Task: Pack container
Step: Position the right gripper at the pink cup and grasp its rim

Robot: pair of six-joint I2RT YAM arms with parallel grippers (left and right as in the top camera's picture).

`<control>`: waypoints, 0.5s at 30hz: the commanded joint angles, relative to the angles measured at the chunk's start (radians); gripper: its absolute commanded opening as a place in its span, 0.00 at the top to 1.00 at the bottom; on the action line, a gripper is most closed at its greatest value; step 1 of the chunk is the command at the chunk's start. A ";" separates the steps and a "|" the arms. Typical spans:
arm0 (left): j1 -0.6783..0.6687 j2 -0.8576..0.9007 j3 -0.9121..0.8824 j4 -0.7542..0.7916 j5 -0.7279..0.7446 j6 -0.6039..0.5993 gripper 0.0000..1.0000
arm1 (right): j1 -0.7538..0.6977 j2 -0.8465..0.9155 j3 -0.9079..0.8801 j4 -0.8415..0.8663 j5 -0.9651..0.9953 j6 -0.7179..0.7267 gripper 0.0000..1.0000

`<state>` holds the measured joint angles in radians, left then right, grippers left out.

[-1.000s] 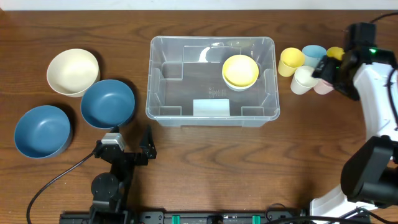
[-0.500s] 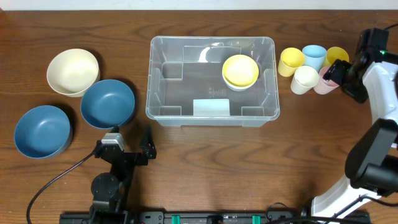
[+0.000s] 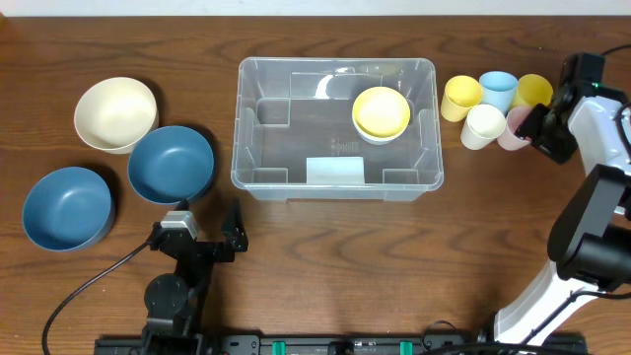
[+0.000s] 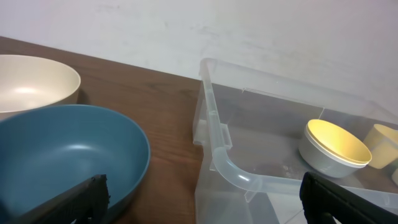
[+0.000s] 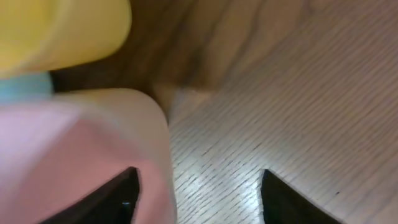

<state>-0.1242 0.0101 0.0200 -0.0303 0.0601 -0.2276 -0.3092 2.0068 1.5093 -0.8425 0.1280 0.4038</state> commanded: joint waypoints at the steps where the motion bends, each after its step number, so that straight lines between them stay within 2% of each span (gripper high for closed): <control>1: 0.006 -0.006 -0.016 -0.037 -0.003 0.020 0.02 | -0.018 0.010 0.000 0.005 0.018 0.003 0.50; 9: 0.006 -0.006 -0.016 -0.037 -0.003 0.020 0.02 | -0.033 0.009 0.000 -0.024 0.018 0.008 0.96; 15: 0.006 -0.006 -0.016 -0.037 -0.003 0.020 0.02 | -0.052 -0.006 0.003 -0.095 0.017 0.022 0.99</control>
<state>-0.1242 0.0101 0.0200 -0.0303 0.0601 -0.2276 -0.3401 2.0029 1.5185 -0.9054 0.1204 0.4141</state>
